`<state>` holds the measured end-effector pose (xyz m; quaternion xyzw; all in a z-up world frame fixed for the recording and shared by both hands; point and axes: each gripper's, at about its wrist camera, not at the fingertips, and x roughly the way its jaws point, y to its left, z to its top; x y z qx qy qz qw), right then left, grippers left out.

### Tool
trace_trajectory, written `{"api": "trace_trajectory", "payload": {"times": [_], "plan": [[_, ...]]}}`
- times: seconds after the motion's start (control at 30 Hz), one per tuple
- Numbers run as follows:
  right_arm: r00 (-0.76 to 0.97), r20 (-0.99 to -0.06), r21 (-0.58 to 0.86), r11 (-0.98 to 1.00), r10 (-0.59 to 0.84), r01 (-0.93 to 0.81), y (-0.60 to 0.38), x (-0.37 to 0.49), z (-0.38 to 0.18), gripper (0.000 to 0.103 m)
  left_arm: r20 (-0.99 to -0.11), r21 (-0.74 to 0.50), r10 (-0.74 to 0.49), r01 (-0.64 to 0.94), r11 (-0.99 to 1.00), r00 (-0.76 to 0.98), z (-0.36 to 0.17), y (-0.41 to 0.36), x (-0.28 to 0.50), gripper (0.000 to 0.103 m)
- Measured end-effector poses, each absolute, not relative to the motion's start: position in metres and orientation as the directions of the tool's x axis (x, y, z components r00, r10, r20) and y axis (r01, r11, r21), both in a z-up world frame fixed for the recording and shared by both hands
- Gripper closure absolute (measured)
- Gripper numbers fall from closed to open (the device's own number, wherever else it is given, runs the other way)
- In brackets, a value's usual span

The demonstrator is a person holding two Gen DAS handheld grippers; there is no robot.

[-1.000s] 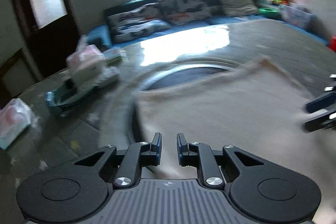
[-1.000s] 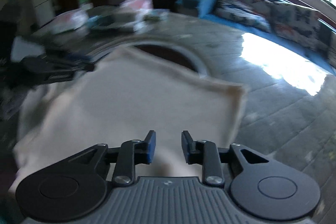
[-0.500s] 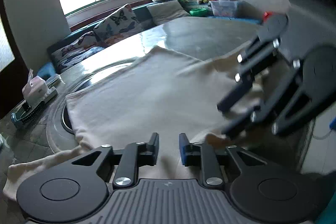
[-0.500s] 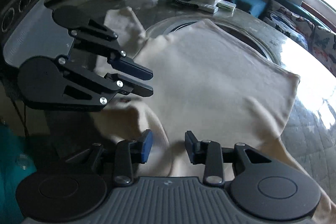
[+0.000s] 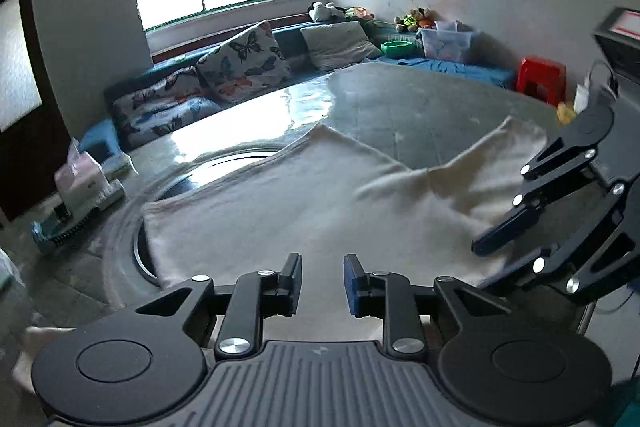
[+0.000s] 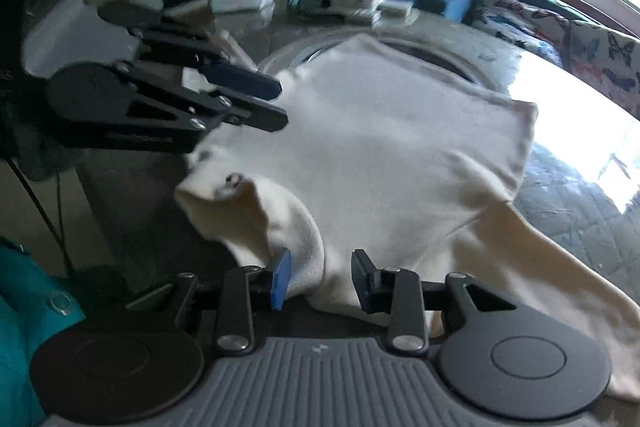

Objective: Fold clothes

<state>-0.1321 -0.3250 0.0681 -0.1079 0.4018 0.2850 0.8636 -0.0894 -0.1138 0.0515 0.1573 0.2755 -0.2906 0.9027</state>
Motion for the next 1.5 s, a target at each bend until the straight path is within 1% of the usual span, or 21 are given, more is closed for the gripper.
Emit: {"api": "trace_trajectory", "payload": {"times": [0.13,0.2,0.27,0.37,0.5,0.57,0.63,0.77,0.93,1.0,1.2,1.33,1.43,1.5], "plan": [[0.556,-0.745,0.058,0.866,0.368,-0.496,-0.348,-0.131,0.071,0.07,-0.607,0.105,-0.467,0.647,0.755,0.643,0.041,-0.129,-0.088,0.076],[0.548,-0.764,0.058,0.882,0.341,-0.467,-0.356,-0.131,0.066,0.07,-0.627,0.102,-0.484,0.679,0.727,0.611,0.033,-0.138,-0.094,0.076],[0.555,-0.763,0.068,0.895,0.332,-0.442,-0.366,-0.133,0.065,0.07,-0.645,0.13,-0.481,0.705,0.697,0.594,0.023,-0.147,-0.102,0.076],[0.587,-0.747,0.077,0.918,0.311,-0.388,-0.382,-0.134,0.069,0.07,-0.64,0.17,-0.483,0.724,0.669,0.597,0.019,-0.153,-0.11,0.076],[0.661,-0.727,0.029,0.97,0.187,-0.243,-0.414,-0.128,0.073,0.069,-0.636,0.152,-0.498,0.728,0.669,0.59,0.025,-0.153,-0.108,0.074],[0.682,-0.723,0.007,0.989,0.108,-0.15,-0.431,-0.121,0.07,0.069,-0.62,0.152,-0.508,0.727,0.67,0.598,0.03,-0.156,-0.108,0.07],[0.681,-0.731,-0.004,0.998,0.04,-0.063,-0.448,-0.115,0.063,0.069,-0.611,0.141,-0.523,0.732,0.667,0.594,0.033,-0.16,-0.108,0.068],[0.66,-0.746,-0.032,0.995,-0.084,0.09,-0.478,-0.108,0.048,0.069,-0.619,0.135,-0.542,0.757,0.639,0.568,0.03,-0.169,-0.11,0.068],[0.662,-0.732,-0.012,0.976,-0.158,0.219,-0.512,-0.1,0.039,0.07,-0.647,0.145,-0.541,0.784,0.604,0.537,0.02,-0.176,-0.114,0.068],[0.666,-0.725,-0.022,0.972,-0.177,0.235,-0.518,-0.092,0.036,0.069,-0.656,0.146,-0.537,0.787,0.6,0.531,0.017,-0.177,-0.115,0.068],[0.67,-0.694,-0.111,0.958,-0.264,0.263,-0.526,-0.071,0.03,0.069,-0.66,0.144,-0.535,0.787,0.6,0.528,0.015,-0.177,-0.113,0.068],[0.671,-0.697,-0.073,0.956,-0.253,0.284,-0.527,-0.072,0.036,0.069,-0.661,0.146,-0.532,0.787,0.6,0.529,0.015,-0.178,-0.112,0.068],[0.676,-0.691,-0.056,0.951,-0.256,0.303,-0.531,-0.082,0.038,0.067,-0.657,0.145,-0.534,0.785,0.602,0.531,0.018,-0.178,-0.111,0.066],[0.672,-0.694,-0.04,0.946,-0.258,0.322,-0.533,-0.087,0.038,0.064,-0.652,0.142,-0.538,0.783,0.605,0.534,0.022,-0.178,-0.111,0.066]]}}
